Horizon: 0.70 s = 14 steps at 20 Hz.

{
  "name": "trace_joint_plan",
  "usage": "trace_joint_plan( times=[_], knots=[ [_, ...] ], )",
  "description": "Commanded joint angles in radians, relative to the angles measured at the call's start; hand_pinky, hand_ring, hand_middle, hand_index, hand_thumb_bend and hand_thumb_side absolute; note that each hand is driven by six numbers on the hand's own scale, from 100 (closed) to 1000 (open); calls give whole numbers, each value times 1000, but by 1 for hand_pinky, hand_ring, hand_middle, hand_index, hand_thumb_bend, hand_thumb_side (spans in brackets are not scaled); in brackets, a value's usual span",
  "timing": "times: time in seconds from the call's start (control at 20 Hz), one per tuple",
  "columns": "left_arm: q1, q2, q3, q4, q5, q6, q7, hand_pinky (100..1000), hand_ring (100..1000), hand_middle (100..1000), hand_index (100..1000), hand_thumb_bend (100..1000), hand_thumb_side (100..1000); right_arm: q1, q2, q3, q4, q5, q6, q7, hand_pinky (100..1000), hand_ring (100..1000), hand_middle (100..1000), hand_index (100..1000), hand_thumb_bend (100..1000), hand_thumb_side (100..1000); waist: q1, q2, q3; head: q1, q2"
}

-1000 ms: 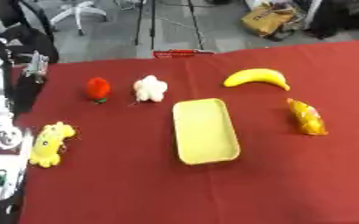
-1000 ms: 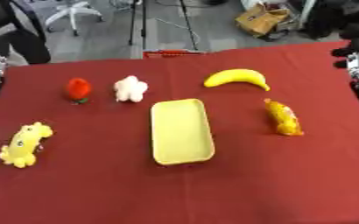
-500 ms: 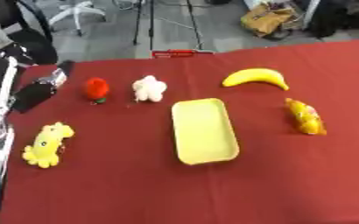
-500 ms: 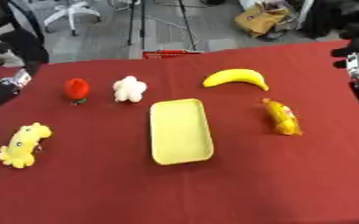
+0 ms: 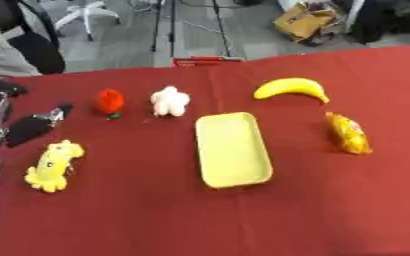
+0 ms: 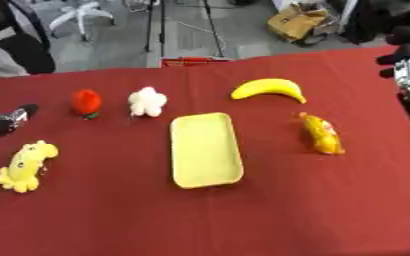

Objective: Pick up objects on the table and place them in the box.

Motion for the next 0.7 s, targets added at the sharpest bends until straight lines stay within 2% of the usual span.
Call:
trace_joint_plan(
  times=[0.05,0.3,0.7],
  knots=[
    [10,50,10,6,-4,-3,-57,689,710,753,831,764,748,-10,-21,-8,-9,2,-2,3,672,714,792,885,100,756,1,-20,0,-1,5],
    [19,70,4,52,-5,-14,-81,674,697,747,832,769,738,-10,-21,-7,-9,1,-2,3,672,713,792,886,100,756,2,-20,0,0,5],
    [14,43,-13,128,-15,33,34,637,662,725,829,767,733,-10,-19,-7,-9,0,-3,4,672,711,792,887,100,757,-1,-18,-1,1,5]
  ],
)
